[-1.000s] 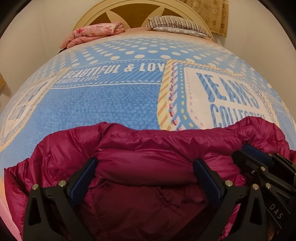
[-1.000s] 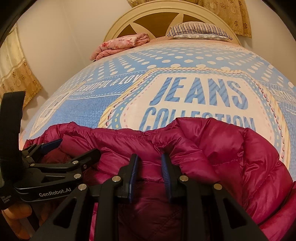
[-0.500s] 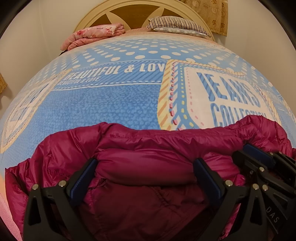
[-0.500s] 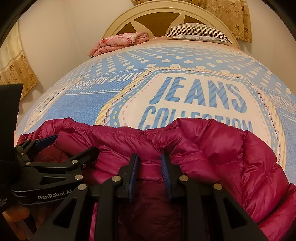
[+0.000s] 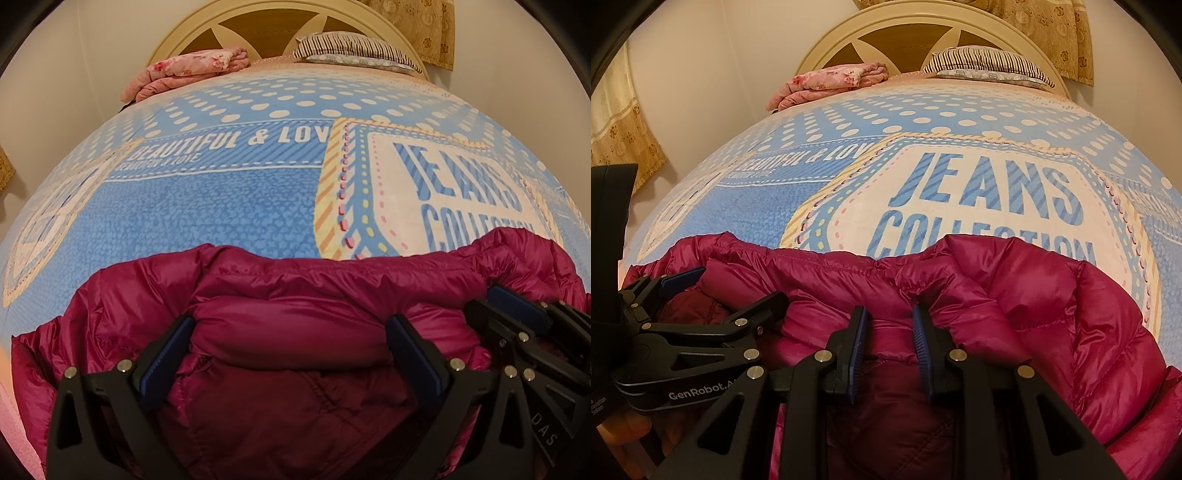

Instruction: Fold large clothes

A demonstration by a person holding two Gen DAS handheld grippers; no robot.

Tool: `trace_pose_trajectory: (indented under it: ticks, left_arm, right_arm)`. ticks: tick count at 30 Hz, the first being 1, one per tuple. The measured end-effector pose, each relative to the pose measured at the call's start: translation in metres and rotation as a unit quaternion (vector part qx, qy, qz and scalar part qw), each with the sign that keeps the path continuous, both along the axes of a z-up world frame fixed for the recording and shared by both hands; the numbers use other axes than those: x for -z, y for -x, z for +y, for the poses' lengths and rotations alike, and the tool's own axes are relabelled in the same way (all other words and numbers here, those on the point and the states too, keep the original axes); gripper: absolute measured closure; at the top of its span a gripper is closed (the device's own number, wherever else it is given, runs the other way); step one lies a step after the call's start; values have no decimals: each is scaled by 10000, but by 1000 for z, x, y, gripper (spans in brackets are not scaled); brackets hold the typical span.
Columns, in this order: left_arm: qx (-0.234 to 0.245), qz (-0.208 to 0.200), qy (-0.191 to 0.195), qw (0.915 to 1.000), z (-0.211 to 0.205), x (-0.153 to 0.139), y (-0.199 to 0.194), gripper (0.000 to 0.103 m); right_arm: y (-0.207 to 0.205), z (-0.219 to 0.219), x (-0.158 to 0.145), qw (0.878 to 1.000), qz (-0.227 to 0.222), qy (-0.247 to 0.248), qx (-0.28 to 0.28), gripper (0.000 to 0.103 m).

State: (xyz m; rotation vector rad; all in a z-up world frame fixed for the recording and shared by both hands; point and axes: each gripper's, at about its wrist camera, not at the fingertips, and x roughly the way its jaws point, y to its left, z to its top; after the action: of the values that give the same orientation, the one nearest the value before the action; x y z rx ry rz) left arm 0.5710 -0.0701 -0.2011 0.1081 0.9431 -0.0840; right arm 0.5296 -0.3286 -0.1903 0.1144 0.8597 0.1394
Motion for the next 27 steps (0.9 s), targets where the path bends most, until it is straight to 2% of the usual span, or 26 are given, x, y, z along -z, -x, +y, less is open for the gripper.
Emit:
trace_pose_trajectory:
  ticks: [7,9,10,12,13,14,15,16,18,19,21,23,27]
  left_arm:
    - [-25,67,-66,10000,2,-1,-3,0]
    - [-18,92,-95,9999,4,-12,2,0]
    - [-59,64,31,10000,9,-23,10,0]
    - [117,-199,407,9989,21,-52,35,0]
    - [195,-322,452,9983,25,-64,48,0]
    - [272,-428,456,9977,29,-74,63,0]
    - [348,-558,433,9969,35,-85,82,0]
    - [372,-724,376,9960,43,-95,107,0]
    - [293,-994,311,9941,57,-106,155,0]
    - [172,-1093,259,9935,67,-108,182,0]
    - [128,-1124,338,9930,80,-109,227,0]
    - [9,-1085,280,9937,103,-101,280,0]
    - [-199,-887,117,9958,135,-81,346,0]
  right_arm:
    - [-2,4,0,9997,80,213,-25,77]
    - [-4,6,-4,9993,149,335,-117,76]
    - [-1,2,-10,9993,171,321,-116,75]
    - [9,-7,-21,9999,133,89,-43,59]
    - [21,-16,-29,9998,98,-156,-57,46]
    - [32,-22,-36,9998,78,-183,-17,39]
    - [41,-23,-41,9999,55,-129,15,39]
    - [61,-29,-49,10000,14,-86,0,39]
    - [91,-37,-56,9995,93,-299,-55,38]
    - [119,-42,-59,9988,206,-432,-62,38]
    - [166,-47,-65,9988,163,-457,-114,38]
    - [212,-49,-68,9996,120,-237,-73,38]
    - [303,-59,-65,9999,10,-20,134,38]
